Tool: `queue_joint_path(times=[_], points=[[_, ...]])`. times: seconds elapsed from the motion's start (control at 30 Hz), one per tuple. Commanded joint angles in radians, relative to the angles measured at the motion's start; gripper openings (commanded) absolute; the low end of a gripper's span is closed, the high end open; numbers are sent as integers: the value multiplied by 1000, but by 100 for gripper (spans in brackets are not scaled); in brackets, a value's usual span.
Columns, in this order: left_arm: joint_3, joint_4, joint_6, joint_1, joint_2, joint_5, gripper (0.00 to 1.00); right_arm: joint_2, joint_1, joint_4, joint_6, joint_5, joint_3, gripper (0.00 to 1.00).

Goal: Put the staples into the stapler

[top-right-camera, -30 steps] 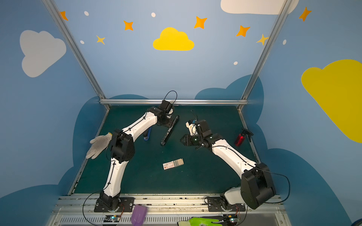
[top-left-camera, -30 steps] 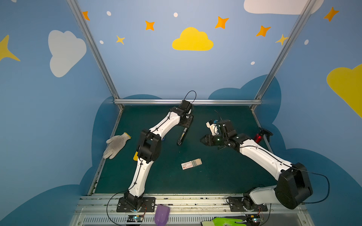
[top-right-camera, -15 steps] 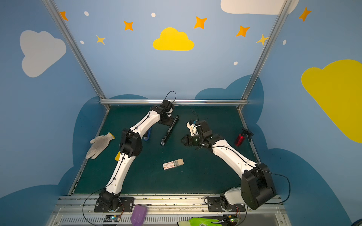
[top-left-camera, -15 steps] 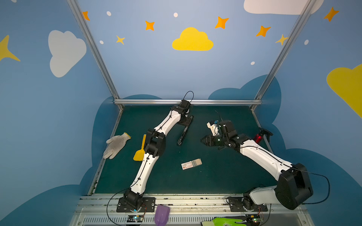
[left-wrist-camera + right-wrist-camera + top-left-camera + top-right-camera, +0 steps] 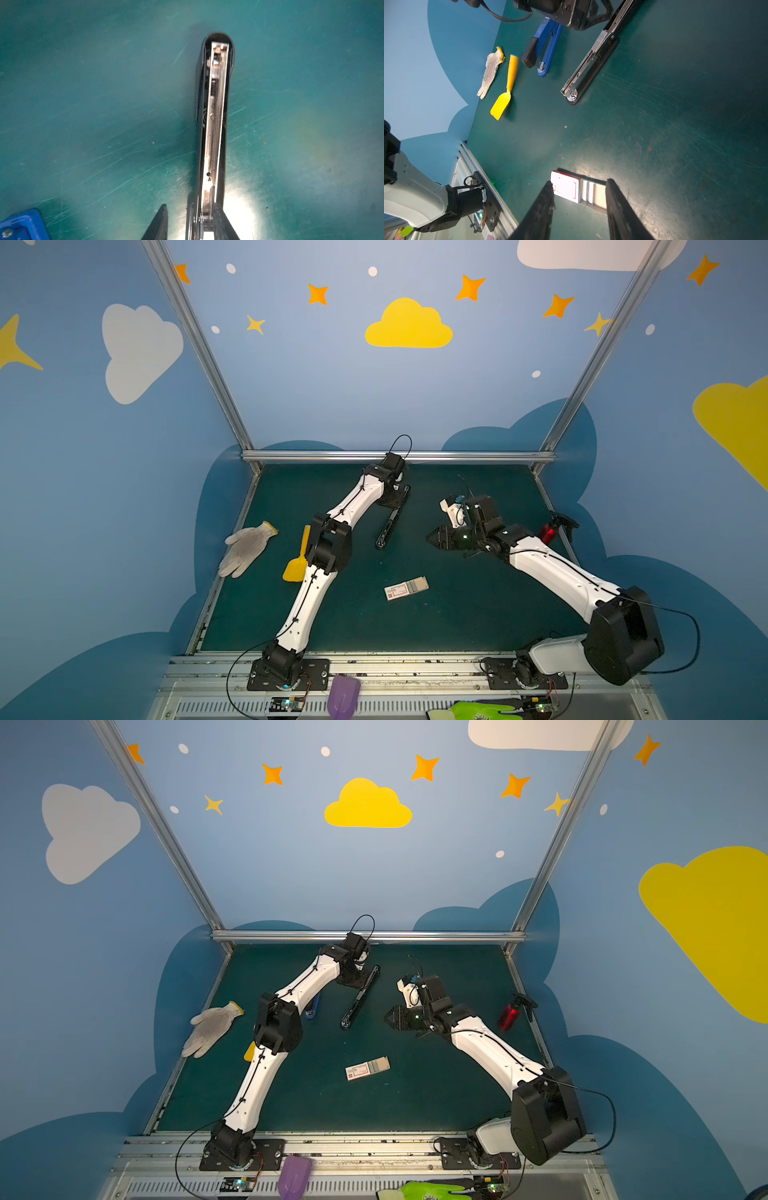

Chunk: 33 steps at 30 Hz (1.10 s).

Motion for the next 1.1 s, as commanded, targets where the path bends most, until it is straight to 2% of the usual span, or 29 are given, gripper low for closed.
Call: queue_joint_path(times=[0.0,0.17,0.27,0.7,0.83,1.07], points=[[-36,-14,15,0,-3,10,35,-9,-6,-3,5,-13,-13,42],[-39,-28,21,1,0,1,33,-15,-11,1,10,-16,-20,42],[-48,-32,21,0,-8,1,28,-18,-14,5,12,-16,-25,42],[-269,69,18,-12,-152,-1,23,-11,-24,30,33,-25,-40,42],[-344,108,12,-14,-197,-4,23,-9,-28,33,33,-29,-43,42],[-416,147,5,-16,-256,2,30,1,-31,41,38,-38,-45,42]])
